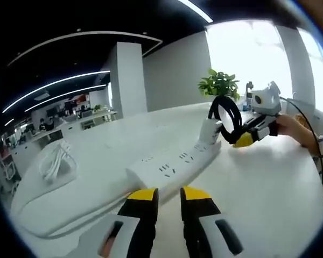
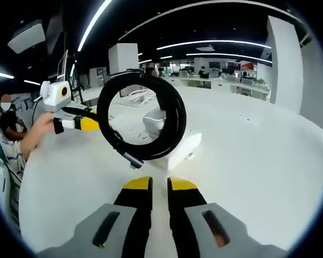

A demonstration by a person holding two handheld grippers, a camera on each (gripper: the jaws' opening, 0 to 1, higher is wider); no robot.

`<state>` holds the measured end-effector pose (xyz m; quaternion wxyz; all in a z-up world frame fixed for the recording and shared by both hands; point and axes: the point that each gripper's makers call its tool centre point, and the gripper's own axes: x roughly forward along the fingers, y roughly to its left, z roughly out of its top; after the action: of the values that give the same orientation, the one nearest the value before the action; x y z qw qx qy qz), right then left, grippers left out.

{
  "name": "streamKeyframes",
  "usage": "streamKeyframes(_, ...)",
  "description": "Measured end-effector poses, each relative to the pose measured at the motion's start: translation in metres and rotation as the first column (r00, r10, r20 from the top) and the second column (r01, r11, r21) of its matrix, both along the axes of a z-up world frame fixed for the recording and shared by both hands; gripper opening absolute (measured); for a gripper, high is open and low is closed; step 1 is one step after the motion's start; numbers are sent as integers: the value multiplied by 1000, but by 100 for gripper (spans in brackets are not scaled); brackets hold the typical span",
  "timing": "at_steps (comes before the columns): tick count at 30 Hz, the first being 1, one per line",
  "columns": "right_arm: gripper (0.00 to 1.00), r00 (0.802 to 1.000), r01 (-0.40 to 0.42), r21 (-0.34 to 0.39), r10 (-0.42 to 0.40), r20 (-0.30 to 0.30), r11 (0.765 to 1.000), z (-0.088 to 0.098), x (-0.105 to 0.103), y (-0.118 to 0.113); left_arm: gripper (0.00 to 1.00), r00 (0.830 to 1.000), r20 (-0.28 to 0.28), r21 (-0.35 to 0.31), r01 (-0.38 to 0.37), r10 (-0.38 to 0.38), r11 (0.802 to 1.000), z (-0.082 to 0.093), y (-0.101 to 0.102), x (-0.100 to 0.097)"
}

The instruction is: Straighten the power strip on the desk, plug the charger into it

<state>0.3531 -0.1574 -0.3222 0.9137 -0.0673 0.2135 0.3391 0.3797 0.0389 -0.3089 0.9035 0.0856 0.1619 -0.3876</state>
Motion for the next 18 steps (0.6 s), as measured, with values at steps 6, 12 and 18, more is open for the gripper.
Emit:
streamKeyframes(6,10,1000,-1,-3,1,14,1000,8,-14,1,16,1000,25,-1,2,-2,1000,10,3,-14)
streamKeyframes(12,10,1000,-8,-9,8,29,1000,15,-33,4,16,999,30,30,-24,23,999,10,9,-33)
streamKeyframes(18,10,998,10,-26,-8,56,1000,19,-51,-1,16,997,45,45,-68,66,997,12,20,-53)
